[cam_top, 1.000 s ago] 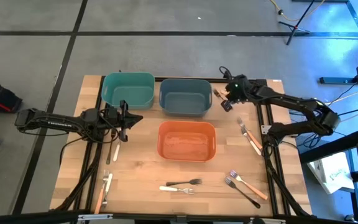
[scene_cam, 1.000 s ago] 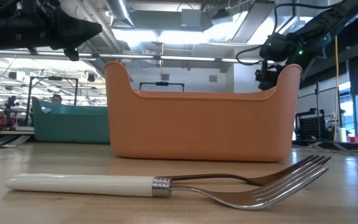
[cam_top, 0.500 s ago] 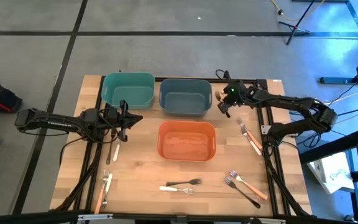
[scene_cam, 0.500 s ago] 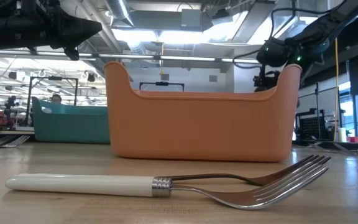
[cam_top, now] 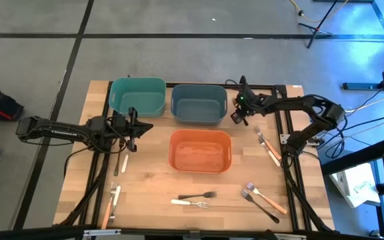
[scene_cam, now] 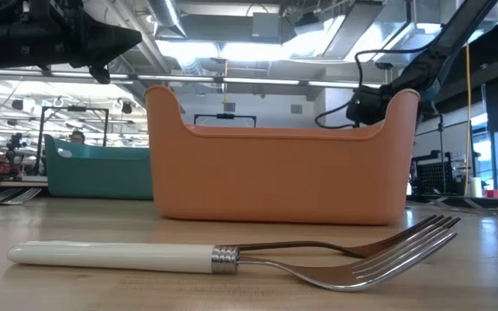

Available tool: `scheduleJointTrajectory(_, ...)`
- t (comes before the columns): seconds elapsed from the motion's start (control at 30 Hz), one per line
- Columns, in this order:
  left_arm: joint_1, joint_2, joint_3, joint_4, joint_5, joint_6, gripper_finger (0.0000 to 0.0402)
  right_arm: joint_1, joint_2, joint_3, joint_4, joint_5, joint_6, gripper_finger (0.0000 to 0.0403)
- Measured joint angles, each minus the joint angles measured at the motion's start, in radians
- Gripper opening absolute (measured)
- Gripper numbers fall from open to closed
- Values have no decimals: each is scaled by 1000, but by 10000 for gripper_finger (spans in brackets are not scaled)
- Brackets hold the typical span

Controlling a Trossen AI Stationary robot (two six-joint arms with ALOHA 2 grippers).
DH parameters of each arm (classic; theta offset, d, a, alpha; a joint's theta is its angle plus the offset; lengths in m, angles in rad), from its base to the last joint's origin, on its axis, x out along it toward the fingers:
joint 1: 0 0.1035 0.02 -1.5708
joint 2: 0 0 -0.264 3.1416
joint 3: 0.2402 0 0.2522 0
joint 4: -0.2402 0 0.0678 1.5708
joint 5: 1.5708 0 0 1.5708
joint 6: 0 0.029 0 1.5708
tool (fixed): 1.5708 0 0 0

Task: Sort silverware by color (type)
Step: Put the black fork into the blue bin

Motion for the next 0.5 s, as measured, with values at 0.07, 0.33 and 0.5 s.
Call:
scheduleJointTrajectory(0.07, 0, 0, 0, 0, 0, 0, 6, 1, 1, 0, 4, 0, -3, 113)
scheduleJointTrajectory(0.33, 0, 0, 0, 0, 0, -2, 6, 2, 1, 0, 10, -3, -38, 9)
scheduleJointTrajectory(0.5, 0, 0, 0, 0, 0, -2, 6, 2, -36, -5, -14, 37, -65, 6)
